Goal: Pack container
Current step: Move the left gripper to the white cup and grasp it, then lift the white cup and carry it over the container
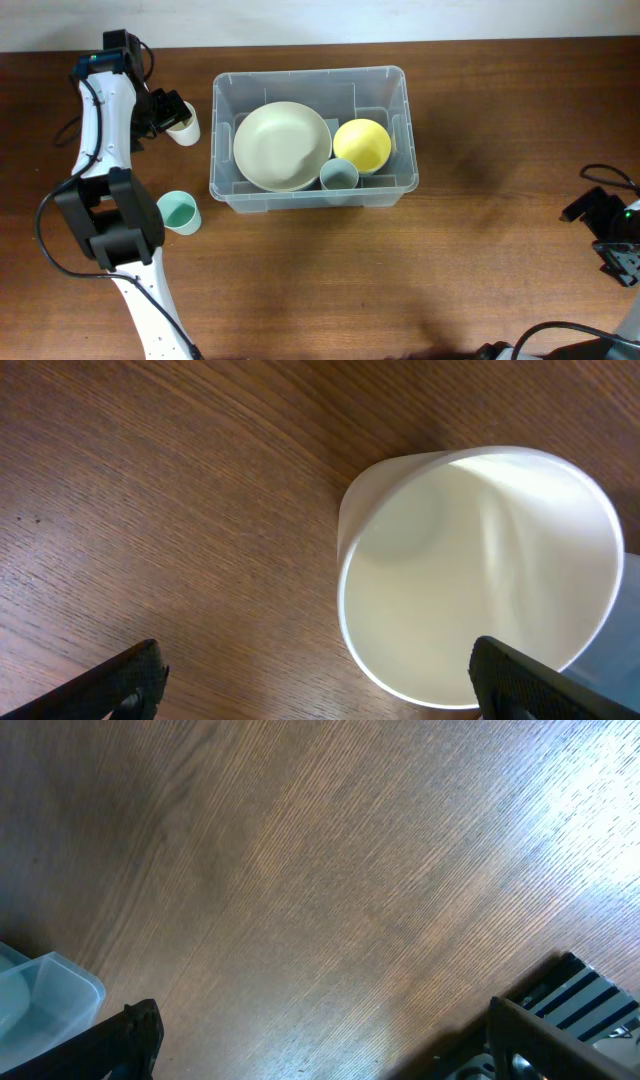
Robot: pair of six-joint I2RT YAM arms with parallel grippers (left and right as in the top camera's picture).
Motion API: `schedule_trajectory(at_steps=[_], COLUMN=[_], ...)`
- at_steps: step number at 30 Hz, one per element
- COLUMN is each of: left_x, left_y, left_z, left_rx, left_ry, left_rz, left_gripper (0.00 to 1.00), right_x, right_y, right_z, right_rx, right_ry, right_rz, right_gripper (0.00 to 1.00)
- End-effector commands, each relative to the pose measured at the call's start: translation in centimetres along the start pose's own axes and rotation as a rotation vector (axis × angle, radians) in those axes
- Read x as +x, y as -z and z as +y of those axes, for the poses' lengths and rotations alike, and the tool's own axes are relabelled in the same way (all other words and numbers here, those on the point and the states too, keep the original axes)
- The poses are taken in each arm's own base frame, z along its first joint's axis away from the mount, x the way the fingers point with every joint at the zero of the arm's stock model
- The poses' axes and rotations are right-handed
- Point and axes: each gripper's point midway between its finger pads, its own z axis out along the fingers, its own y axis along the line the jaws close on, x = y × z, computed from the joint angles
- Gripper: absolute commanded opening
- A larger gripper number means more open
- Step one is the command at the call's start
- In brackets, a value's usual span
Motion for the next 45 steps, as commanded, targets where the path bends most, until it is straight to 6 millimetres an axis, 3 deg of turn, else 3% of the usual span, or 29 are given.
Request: schedule_trajectory(at_steps=[1,6,13,15,17,22,26,27,28,30,33,37,41,45], left_x=[0.5,0.6,-0.1,-0.7,-1.5,-4.5,-6.6,-6.8,-6.5,-5.5,-2.7,1.9,7.1,11.7], left_y=[-2.7,-3.6,-3.4,-3.0,-2.0,3.6,10.4,13.6,16.9,19.9,23.6,27.9,30.4,30.3], left_z=[0.7,0.8,1.4,1.9,2.4,3.8,3.6,3.0,2.0,0.9,-1.6,-7.5,-13.0,-17.5], left_rx=[-0.040,-0.045,-0.041,-0.037,-0.031,0.026,0.112,0.160,0.222,0.284,0.381,0.524,0.580,0.619], left_ry=[0.015,0.015,0.033,0.046,0.063,0.116,0.133,0.125,0.107,0.082,0.010,-0.239,-0.482,-0.638], left_rz=[0.048,0.061,0.048,0.035,0.016,-0.082,-0.219,-0.282,-0.337,-0.378,-0.390,-0.416,-0.442,-0.395], left_gripper=[0.98,0.96,0.33,0.19,0.15,0.05,0.01,0.01,0.01,0.01,0.01,0.01,0.01,0.01], right_x=[0.0,0.0,0.0,0.0,0.0,0.0,0.0,0.0,0.0,0.0,0.0,0.0,0.0,0.0], right_y=[0.0,0.0,0.0,0.0,0.0,0.0,0.0,0.0,0.0,0.0,0.0,0.0,0.0,0.0], right_z=[0.0,0.0,0.0,0.0,0.0,0.0,0.0,0.0,0.0,0.0,0.0,0.0,0.0,0.0], right_rx=[-0.006,-0.006,-0.006,-0.006,-0.006,-0.006,-0.006,-0.006,-0.006,-0.006,-0.006,-0.006,-0.006,-0.006], right_ry=[-0.010,-0.010,-0.010,-0.010,-0.010,-0.010,-0.010,-0.010,-0.010,-0.010,-0.010,-0.010,-0.009,-0.010], right_rz=[-0.002,-0.002,-0.002,-0.002,-0.002,-0.002,-0.002,-0.002,-0.002,-0.002,-0.002,-0.002,-0.002,-0.002], right_gripper=[0.99,0.99,0.99,0.99,0.99,0.99,0.99,0.99,0.99,0.99,0.99,0.99,0.99,0.99])
